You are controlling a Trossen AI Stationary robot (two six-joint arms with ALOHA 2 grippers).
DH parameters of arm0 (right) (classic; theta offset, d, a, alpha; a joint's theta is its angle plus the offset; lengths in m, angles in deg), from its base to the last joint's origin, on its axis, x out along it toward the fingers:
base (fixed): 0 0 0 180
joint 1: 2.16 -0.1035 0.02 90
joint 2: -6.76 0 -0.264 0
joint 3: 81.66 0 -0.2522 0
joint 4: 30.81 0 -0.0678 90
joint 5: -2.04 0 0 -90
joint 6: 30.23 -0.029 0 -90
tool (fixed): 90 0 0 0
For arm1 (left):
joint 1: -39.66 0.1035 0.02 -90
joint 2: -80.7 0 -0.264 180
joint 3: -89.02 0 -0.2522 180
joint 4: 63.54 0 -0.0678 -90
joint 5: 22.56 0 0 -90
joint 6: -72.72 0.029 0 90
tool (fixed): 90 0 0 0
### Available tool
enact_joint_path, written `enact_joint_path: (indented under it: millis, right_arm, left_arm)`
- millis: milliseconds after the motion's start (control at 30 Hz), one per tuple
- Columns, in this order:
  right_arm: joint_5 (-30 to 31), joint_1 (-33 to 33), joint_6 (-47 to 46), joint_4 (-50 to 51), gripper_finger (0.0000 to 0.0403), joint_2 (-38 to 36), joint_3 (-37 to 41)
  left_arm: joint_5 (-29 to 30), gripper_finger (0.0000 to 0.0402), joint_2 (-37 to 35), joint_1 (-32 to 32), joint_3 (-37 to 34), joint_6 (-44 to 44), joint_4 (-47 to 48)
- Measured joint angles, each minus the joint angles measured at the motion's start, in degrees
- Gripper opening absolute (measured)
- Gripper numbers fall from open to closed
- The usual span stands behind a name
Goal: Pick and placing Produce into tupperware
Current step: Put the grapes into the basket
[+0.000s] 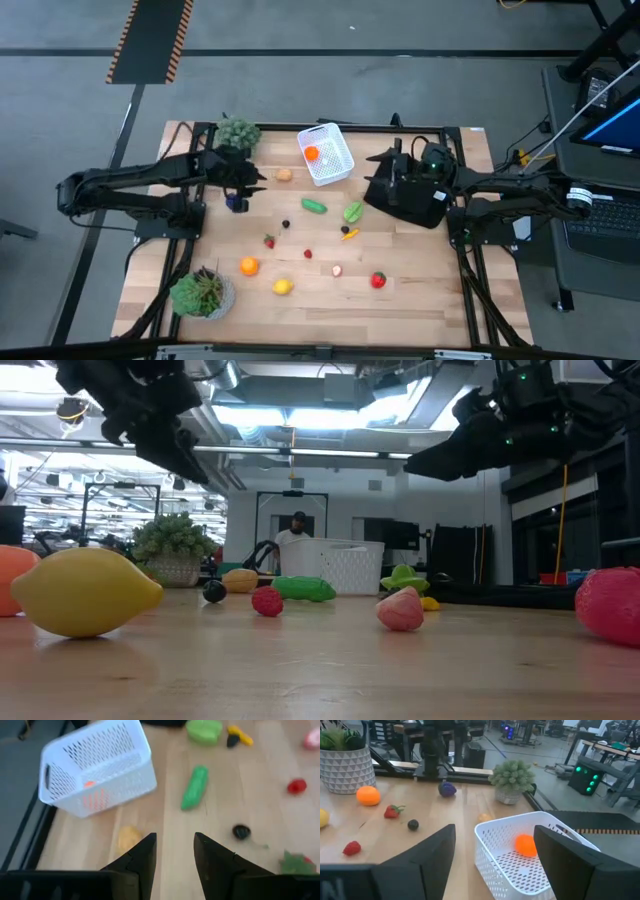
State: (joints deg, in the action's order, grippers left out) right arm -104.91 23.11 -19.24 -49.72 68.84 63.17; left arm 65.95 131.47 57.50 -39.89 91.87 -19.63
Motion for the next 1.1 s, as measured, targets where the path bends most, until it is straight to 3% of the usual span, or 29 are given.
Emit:
enact_joint_path:
  millis: [267,600,1100]
  right_arm:
    - [0.0,0.0,0.0,0.2,0.0271,0.0,0.0]
    - [0.0,0.0,0.0,0.1,0.0271,0.0,0.0]
    - [-0.1,0.0,0.0,0.3,0.0271,0.1,0.0]
  left_arm:
    - [8.1,0.0124,4.8,-6.3,0.5,5.9,12.0]
    - [8.5,0.0124,5.0,-7.9,0.5,5.8,19.3]
    - [8.5,0.0124,5.0,-7.9,0.5,3.8,18.7]
